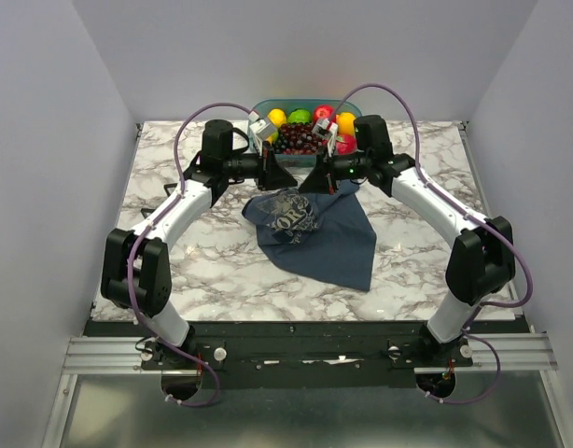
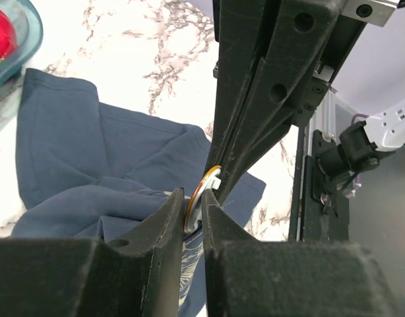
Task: Remove the brooch from the garment
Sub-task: Open the brooch over the flattened clothing, then remove the brooch from the flattened clothing.
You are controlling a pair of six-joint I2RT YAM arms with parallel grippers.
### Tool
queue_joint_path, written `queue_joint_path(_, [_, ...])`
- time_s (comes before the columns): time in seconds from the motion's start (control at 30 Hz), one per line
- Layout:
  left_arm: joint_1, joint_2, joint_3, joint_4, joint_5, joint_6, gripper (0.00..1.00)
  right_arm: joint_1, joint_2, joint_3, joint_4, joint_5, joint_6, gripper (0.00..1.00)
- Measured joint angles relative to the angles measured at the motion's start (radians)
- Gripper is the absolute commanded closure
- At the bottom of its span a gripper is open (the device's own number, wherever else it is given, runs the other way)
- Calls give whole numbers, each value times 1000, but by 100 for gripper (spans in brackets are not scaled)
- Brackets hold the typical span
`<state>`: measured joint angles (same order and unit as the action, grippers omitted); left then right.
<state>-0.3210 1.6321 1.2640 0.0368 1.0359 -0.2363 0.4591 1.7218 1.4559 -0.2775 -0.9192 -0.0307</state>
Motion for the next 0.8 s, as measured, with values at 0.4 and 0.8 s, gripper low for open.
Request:
queue_joint_path(0.4, [17, -64, -10, -77, 34, 65, 1, 29, -40, -4, 11, 14, -35, 100])
queue_joint_path(0.8, [118, -262, -145, -97, -176, -30, 2, 137, -243, -269, 380, 220, -301, 99])
